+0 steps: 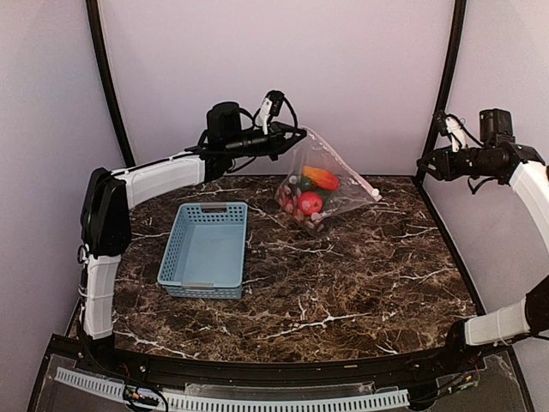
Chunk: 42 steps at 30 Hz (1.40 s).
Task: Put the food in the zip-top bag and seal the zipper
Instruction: Place the zipper food storage bag at the center of the board, then reset both arms
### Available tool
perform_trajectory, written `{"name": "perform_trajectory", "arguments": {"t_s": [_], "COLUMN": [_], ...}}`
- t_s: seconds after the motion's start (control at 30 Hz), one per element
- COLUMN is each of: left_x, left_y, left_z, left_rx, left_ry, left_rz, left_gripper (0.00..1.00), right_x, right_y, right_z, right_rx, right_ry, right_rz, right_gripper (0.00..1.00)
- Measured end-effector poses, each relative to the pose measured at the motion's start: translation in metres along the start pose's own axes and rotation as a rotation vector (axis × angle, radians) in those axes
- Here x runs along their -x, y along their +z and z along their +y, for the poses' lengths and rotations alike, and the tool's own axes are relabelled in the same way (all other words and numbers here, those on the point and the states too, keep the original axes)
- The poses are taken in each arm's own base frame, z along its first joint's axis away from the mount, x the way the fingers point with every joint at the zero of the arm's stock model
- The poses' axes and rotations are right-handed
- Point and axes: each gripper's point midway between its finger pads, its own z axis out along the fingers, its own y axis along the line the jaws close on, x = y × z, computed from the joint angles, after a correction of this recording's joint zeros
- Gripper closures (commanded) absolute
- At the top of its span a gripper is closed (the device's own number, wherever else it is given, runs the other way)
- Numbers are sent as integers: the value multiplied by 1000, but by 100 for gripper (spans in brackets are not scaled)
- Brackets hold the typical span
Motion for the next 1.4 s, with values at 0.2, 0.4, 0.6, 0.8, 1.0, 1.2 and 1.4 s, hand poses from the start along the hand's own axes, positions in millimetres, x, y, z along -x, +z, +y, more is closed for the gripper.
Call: {"name": "perform_trajectory", "arguments": {"t_s": [0.2, 0.4, 0.6, 0.8, 1.0, 1.2, 1.4], "left_x": [-27, -114, -156, -141, -146, -128, -95], "left_y": [-12, -54, -93, -106, -124, -166, -202], "left_z": [-9, -35, -78, -120, -130, -134, -112], "left_rx": [-14, -4, -9, -53, -7, 90, 329], "left_ry": [-38, -162, -191, -88, -23, 39, 74], "left_rz": [56, 185, 280, 292, 404, 473, 478], "left_gripper": [99, 99, 99, 86, 3, 1, 1], "right_x": [-8, -16, -6, -9, -23, -27, -16], "right_y": [6, 0, -30, -36, -28, -23, -24], "right_z": [5, 28, 59, 73, 77, 75, 60], "right_rx": [38, 139, 212, 267, 313, 317, 214], "right_ry": [6, -20, -104, -123, -92, -74, -44], "right_rz": [6, -15, -110, -134, -119, -117, -143], "right_gripper": [54, 52, 51, 50, 46, 43, 1]}}
